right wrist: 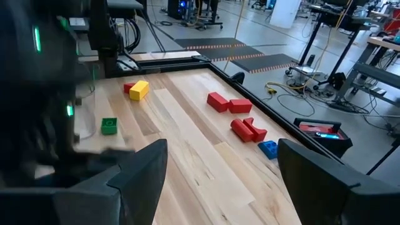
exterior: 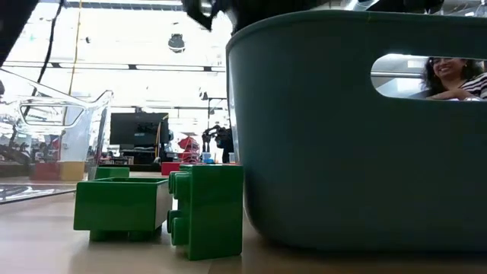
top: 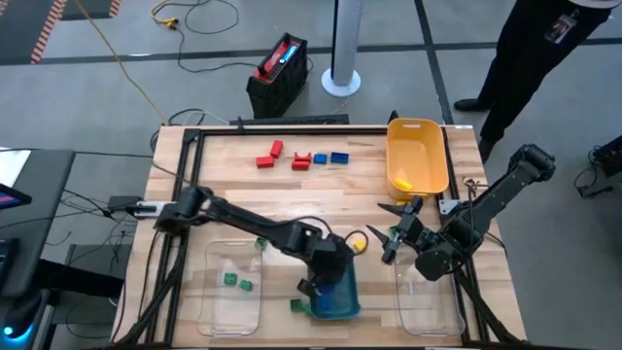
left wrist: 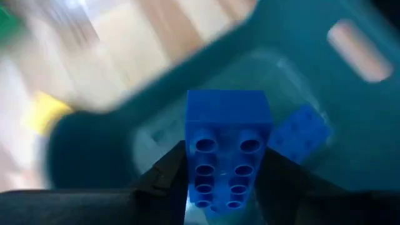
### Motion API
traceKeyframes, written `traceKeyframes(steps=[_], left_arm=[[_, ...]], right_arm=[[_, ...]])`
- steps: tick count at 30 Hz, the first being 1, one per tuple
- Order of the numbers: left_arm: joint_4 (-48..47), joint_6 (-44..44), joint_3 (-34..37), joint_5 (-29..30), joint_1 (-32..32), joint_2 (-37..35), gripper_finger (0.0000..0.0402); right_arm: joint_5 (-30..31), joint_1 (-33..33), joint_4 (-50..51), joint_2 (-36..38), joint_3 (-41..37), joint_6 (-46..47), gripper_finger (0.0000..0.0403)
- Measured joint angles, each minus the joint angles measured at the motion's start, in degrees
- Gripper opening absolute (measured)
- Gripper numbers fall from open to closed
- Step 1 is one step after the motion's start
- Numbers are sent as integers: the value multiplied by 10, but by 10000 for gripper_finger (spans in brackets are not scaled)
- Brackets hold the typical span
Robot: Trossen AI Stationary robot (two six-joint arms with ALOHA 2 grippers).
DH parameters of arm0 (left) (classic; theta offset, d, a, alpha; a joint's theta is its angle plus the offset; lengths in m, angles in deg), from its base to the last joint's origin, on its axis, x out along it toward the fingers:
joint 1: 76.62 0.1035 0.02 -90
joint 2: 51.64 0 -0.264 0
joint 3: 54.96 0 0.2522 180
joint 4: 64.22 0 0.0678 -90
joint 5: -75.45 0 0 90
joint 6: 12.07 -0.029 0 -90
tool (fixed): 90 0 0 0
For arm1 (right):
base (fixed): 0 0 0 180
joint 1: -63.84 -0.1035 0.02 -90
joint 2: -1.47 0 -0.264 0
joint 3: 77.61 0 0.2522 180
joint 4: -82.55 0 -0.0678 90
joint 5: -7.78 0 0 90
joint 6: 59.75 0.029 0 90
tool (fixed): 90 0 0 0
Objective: Sort blocks
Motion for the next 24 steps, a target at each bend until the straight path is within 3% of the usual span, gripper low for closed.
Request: traceKeyframes(steps=[7,11,18,24], left_arm=[[-140,21,-123,15,4,93,132],[-163,21,-149,16,1,105,139],[-164,27,-148,15,1,104,274],[-168,3,-148,26,-8,78,303]], right_arm=[[0,0,-2,0,0,-8,314],[0,0,-2,0,0,-8,314],[0,0,-2,0,0,-9,314],[0,0,-1,0,0,-10,314]])
